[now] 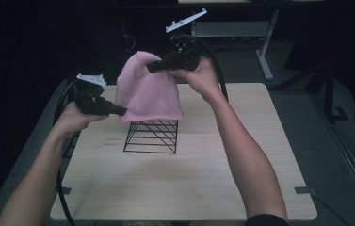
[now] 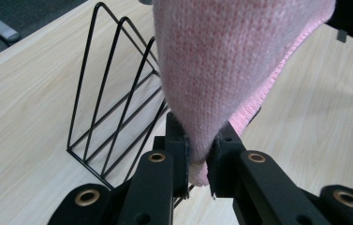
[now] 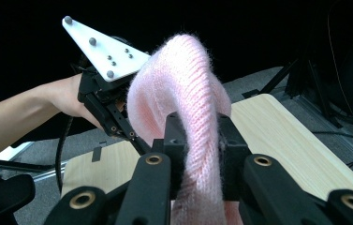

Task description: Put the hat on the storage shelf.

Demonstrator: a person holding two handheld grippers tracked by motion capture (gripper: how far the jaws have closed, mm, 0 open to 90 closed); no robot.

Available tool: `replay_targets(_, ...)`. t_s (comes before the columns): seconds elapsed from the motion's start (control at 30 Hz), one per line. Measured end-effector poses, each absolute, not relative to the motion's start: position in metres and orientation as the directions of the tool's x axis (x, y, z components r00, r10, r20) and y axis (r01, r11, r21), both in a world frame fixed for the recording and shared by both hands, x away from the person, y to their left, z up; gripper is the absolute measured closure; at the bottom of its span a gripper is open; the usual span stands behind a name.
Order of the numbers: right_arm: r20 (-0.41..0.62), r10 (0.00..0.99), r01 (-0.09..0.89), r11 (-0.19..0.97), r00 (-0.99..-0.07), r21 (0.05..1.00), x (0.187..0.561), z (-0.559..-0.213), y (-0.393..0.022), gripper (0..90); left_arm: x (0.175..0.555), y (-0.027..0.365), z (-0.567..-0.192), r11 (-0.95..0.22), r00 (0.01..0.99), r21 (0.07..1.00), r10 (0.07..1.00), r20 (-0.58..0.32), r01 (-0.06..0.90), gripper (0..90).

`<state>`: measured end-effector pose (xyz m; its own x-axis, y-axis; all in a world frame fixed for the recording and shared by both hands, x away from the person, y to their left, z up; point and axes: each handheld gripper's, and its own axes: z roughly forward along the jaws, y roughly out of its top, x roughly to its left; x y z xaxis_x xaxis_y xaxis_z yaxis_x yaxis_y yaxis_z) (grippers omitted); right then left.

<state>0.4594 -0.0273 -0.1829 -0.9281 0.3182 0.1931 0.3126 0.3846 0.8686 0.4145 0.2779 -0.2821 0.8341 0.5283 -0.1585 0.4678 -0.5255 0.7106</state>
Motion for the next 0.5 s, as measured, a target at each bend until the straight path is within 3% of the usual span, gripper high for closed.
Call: replay_targets(0.5, 0.204, 0.3, 0.316, 0.394, -0.932, 0.863, 0.4578, -0.189, -0.0272, 77.6, 0.4171, 0.2754, -0.2867, -0.552, 0.829, 0.69, 0.544, -0.127, 0.468, 80.7)
